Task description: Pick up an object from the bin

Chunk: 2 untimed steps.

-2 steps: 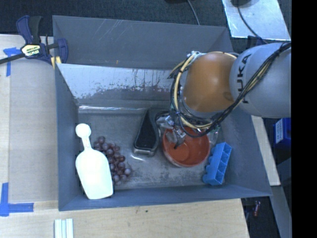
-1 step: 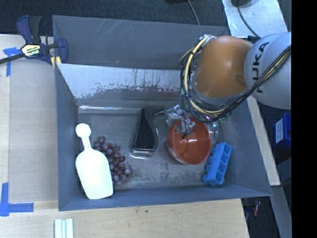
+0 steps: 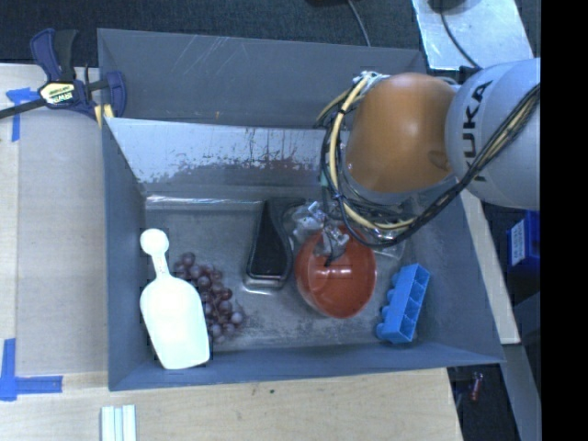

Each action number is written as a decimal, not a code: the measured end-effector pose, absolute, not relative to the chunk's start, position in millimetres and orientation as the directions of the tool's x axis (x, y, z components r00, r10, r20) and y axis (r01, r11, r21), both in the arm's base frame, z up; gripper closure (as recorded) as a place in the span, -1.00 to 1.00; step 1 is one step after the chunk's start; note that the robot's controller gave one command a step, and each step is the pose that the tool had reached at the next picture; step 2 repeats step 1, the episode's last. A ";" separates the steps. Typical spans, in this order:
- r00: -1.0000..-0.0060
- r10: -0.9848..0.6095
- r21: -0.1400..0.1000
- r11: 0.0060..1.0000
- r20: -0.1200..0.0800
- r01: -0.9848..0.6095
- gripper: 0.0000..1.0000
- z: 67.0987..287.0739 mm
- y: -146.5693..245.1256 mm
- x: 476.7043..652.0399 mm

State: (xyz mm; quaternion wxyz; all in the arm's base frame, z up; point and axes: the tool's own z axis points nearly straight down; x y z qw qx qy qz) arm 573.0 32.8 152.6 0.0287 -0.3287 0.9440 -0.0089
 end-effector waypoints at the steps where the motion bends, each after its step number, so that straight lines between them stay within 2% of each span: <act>1: -0.802 -0.596 -0.036 0.803 -0.044 -0.595 1.00 259.9 16.2 600.4; 2: -0.802 -0.596 -0.036 0.803 -0.044 -0.595 1.00 259.9 16.2 600.4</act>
Offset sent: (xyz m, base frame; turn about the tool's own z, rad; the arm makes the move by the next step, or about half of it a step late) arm -0.0044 0.0120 0.0566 0.0004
